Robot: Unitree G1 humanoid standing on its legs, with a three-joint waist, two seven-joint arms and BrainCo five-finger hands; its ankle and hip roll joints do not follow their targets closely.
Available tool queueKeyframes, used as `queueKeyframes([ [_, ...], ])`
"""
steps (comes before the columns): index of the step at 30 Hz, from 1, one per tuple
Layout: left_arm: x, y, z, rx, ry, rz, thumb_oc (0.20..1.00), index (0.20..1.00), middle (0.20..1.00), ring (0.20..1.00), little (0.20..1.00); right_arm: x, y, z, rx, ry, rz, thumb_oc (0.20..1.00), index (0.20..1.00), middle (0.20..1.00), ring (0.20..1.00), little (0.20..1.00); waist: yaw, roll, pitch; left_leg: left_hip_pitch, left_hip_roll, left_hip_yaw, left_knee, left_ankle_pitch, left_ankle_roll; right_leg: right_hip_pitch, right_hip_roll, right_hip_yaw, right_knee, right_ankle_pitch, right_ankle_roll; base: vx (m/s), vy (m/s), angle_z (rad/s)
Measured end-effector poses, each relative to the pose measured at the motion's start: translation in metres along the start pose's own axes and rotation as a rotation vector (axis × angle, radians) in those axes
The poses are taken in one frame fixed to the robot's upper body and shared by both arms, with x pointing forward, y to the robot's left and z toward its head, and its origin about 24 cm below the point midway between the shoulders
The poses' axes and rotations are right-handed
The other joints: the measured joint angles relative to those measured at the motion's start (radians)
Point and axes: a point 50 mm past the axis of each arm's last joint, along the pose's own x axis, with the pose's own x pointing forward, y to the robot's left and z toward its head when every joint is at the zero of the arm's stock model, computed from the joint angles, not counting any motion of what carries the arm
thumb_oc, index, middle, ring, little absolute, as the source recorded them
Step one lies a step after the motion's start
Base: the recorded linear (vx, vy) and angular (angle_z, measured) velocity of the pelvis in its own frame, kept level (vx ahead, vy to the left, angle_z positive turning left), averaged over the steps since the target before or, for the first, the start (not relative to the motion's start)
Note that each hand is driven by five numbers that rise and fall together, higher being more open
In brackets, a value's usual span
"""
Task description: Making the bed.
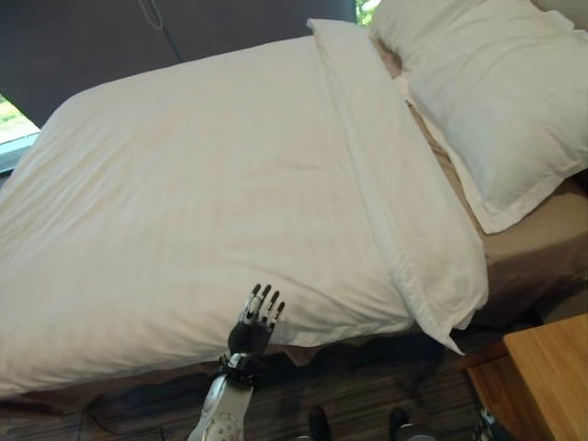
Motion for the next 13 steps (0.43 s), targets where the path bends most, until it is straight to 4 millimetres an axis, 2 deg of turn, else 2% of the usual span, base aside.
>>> queueKeyframes([
  [1,-0.006,0.007,0.001,0.039,-0.002,0.033,1.000,1.000,1.000,1.000,1.000,-0.004,0.031,0.039,-0.074,-0.210,0.122,1.000,1.000,1.000,1.000,1.000,0.001,0.003,-0.006,0.009,0.003,0.020,0.000,-0.012,0.006,-0.005,0.001,0.022,0.002,0.001,0.000,0.01,0.030,-0.34],
  [4,-0.009,0.014,0.004,0.081,-0.012,0.069,1.000,1.000,1.000,1.000,1.000,-0.009,0.057,0.085,-0.196,-0.440,0.173,1.000,1.000,1.000,1.000,1.000,-0.001,-0.003,-0.024,0.020,-0.001,0.025,0.000,-0.011,0.003,0.009,-0.001,0.026,0.002,0.002,0.001,0.00,0.039,-0.10],
  [6,-0.011,0.016,0.005,0.114,-0.013,0.080,1.000,1.000,1.000,1.000,1.000,-0.014,0.067,0.101,-0.277,-0.519,0.194,1.000,1.000,1.000,1.000,1.000,0.003,-0.006,-0.027,0.027,-0.003,0.024,0.000,-0.012,0.005,0.016,-0.002,0.023,0.002,0.001,0.002,-0.01,0.034,0.06],
  [9,-0.015,0.019,0.000,0.139,0.009,0.091,1.000,1.000,1.000,1.000,1.000,-0.028,0.089,0.114,-0.385,-0.623,0.280,1.000,1.000,1.000,1.000,1.000,-0.001,-0.007,-0.027,0.036,-0.005,0.024,0.000,-0.010,0.007,0.029,-0.004,0.021,-0.002,0.008,-0.004,-0.01,0.013,0.01],
  [13,-0.017,0.018,-0.012,0.131,0.060,0.081,1.000,1.000,1.000,1.000,1.000,-0.029,0.108,0.093,-0.472,-0.567,0.383,1.000,1.000,1.000,1.000,1.000,0.003,-0.045,-0.035,0.062,-0.005,0.022,0.000,-0.011,0.008,0.068,-0.002,0.016,-0.023,0.006,-0.001,-0.02,0.006,0.03],
])
